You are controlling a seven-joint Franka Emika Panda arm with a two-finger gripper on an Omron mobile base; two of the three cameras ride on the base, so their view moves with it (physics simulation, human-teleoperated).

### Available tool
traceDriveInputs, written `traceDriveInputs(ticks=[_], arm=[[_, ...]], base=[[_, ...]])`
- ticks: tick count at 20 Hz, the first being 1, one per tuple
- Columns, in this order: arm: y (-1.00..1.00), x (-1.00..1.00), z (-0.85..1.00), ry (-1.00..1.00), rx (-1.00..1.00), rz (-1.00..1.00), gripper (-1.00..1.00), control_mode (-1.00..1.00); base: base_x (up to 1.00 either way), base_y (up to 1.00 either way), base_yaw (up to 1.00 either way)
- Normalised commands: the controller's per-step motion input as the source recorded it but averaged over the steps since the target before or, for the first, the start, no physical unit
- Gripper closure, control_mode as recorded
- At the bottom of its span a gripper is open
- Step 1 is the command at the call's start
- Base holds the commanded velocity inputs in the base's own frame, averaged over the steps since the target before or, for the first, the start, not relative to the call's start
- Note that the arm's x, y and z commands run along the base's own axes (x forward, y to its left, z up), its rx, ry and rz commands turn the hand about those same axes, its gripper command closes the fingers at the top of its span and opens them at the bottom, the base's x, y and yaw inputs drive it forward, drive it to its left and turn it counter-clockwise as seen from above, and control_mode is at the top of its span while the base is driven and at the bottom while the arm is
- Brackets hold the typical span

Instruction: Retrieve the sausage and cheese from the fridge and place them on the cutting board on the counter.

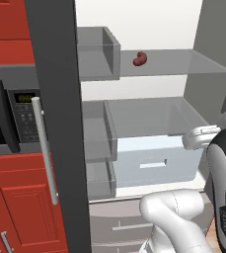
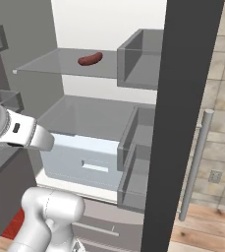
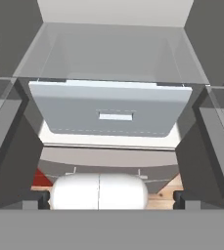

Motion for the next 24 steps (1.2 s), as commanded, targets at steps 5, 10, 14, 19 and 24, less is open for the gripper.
traceDriveInputs(ticks=[5, 10, 14, 19, 24], arm=[[-0.06, -0.17, 0.27, 0.00, -0.02, -0.03, -1.00, -1.00], [-0.17, -0.24, 0.64, -0.02, -0.03, -0.06, -1.00, -1.00], [-0.06, 0.31, 0.47, -0.04, -0.01, 0.00, -1.00, -1.00], [0.01, 0.97, 0.07, -0.01, 0.00, 0.00, -1.00, -1.00], [0.02, 0.95, -0.09, -0.17, -0.01, 0.00, -1.00, -1.00]], base=[[-0.10, -0.04, -0.02], [0.00, 0.00, 0.00], [0.00, 0.00, 0.00], [0.00, 0.00, 0.00], [0.00, 0.00, 0.00]])
